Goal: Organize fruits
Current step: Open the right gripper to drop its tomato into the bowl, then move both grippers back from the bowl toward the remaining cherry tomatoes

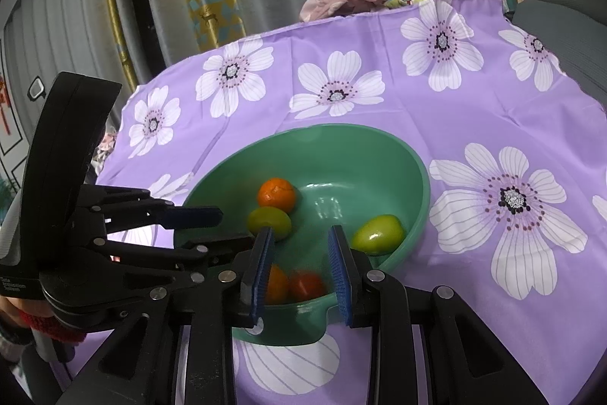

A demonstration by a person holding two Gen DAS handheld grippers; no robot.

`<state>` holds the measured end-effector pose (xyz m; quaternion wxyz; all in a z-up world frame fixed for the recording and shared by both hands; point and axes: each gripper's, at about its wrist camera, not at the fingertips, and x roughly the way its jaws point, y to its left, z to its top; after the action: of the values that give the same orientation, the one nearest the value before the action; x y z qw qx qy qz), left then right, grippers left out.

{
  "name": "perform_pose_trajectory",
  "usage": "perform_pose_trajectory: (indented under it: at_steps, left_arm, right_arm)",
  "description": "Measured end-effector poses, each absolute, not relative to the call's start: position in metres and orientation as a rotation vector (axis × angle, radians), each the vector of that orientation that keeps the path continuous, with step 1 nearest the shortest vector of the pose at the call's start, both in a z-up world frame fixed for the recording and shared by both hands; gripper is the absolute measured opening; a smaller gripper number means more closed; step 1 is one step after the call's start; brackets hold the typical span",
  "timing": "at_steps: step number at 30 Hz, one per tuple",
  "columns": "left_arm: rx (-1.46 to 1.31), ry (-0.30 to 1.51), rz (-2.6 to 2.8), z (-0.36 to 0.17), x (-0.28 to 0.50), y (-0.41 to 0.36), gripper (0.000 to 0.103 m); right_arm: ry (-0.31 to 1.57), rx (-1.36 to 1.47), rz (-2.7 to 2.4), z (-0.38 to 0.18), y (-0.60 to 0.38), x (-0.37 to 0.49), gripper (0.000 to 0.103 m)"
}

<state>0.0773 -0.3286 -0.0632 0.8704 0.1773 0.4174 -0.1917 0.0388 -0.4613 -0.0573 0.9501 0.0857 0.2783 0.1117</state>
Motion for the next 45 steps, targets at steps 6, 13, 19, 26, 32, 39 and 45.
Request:
perform_pose_trajectory:
  at_steps: [6,13,19,26,32,39,45]
  left_arm:
    - [0.309,0.842,-0.400,-0.052,0.074,-0.318,0.047]
    - [0.250,0.832,-0.354,-0.038,0.062,-0.289,0.054]
    - [0.211,0.847,-0.291,-0.038,0.050,-0.262,0.057]
    - [0.169,0.867,-0.225,-0.041,0.032,-0.228,0.059]
    - [0.091,0.879,-0.170,-0.045,0.018,-0.195,0.065]
    - [0.002,0.899,-0.129,-0.048,0.003,-0.158,0.073]
    - [-0.023,0.903,-0.098,-0.051,-0.011,-0.134,0.075]
  right_arm:
    - [0.560,0.183,0.227,-0.055,-0.464,0.037,0.030]
    - [0.566,0.182,0.195,-0.052,-0.465,0.036,0.030]
    - [0.585,0.198,0.178,-0.050,-0.465,0.033,0.030]
    - [0.592,0.200,0.180,-0.042,-0.462,0.028,0.034]
    - [0.594,0.173,0.190,-0.033,-0.448,0.023,0.049]
    - [0.609,0.145,0.220,-0.027,-0.426,0.021,0.053]
    - [0.620,0.101,0.273,-0.022,-0.399,0.020,0.053]
